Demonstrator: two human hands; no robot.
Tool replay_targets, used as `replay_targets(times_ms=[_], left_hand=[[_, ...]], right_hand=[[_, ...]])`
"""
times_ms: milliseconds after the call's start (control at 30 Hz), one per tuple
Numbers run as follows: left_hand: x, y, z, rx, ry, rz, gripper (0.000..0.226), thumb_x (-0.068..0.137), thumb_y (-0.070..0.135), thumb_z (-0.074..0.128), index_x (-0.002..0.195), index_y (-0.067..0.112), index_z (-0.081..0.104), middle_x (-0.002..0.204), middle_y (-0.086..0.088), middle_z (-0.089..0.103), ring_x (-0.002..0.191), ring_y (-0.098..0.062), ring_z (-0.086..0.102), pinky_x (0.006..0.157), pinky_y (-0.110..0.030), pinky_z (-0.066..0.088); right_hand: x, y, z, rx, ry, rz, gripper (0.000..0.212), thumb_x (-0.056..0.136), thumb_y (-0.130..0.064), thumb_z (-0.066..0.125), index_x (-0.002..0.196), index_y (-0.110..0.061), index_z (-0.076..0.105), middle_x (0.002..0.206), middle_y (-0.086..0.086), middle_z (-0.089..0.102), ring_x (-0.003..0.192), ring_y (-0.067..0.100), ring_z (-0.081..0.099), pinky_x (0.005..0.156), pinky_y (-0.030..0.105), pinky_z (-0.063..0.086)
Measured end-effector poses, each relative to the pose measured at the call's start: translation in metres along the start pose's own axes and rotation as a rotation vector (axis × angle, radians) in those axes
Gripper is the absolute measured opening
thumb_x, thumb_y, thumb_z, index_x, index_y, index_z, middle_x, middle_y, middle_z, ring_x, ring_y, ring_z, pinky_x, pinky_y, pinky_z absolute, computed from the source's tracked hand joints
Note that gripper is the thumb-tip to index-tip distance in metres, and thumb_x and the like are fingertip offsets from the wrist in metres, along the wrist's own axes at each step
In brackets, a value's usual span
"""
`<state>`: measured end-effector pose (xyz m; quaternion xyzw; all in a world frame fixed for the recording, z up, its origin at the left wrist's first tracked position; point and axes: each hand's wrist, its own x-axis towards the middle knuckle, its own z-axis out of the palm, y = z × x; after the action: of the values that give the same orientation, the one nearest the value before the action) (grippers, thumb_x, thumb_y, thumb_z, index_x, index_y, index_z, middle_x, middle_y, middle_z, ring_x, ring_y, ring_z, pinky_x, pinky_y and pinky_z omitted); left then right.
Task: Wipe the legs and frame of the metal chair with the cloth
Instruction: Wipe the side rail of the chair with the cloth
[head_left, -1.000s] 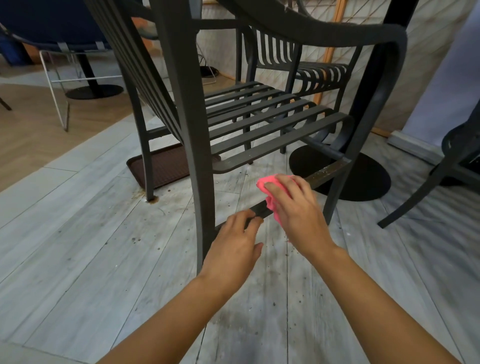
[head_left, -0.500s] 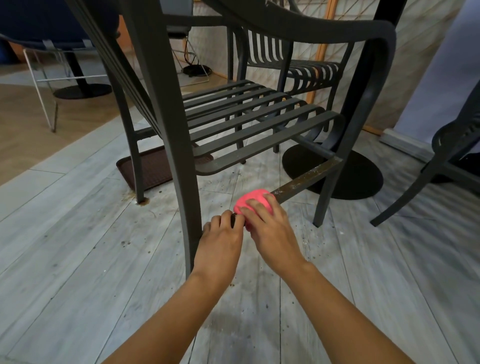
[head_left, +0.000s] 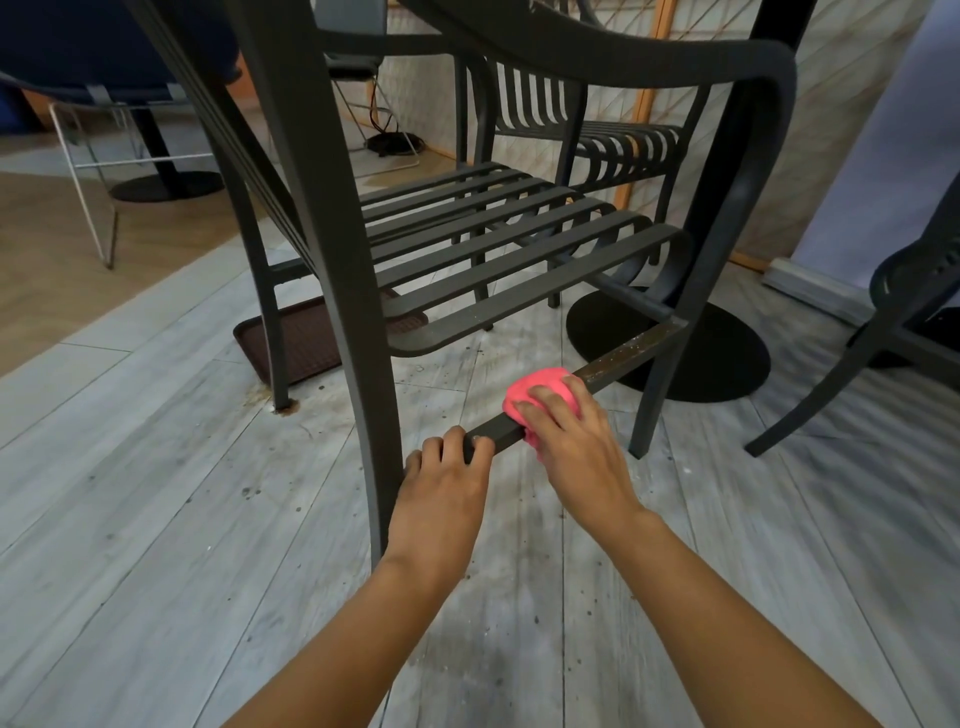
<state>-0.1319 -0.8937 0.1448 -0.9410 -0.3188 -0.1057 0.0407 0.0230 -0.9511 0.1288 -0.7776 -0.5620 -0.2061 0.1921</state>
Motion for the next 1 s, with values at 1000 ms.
replay_targets(times_ms=[1000], left_hand=[[0.002, 0.002, 0.009, 0.036, -0.009, -0.006, 0.052, 0.086, 0.019, 0.062, 0.127, 0.015, 0.031, 0.137, -0.010, 0.037, 0.121, -0.027, 0.042, 0.106, -0.039, 0.037]], right_hand=[[0.016, 0.037, -0.017, -0.058, -0.140, 0.039, 0.055, 0.078, -0.008, 0.072, 0.129, -0.020, 0.053, 0.137, 0.006, 0.049, 0.133, 0.036, 0.031, 0.104, 0.052, 0.032]])
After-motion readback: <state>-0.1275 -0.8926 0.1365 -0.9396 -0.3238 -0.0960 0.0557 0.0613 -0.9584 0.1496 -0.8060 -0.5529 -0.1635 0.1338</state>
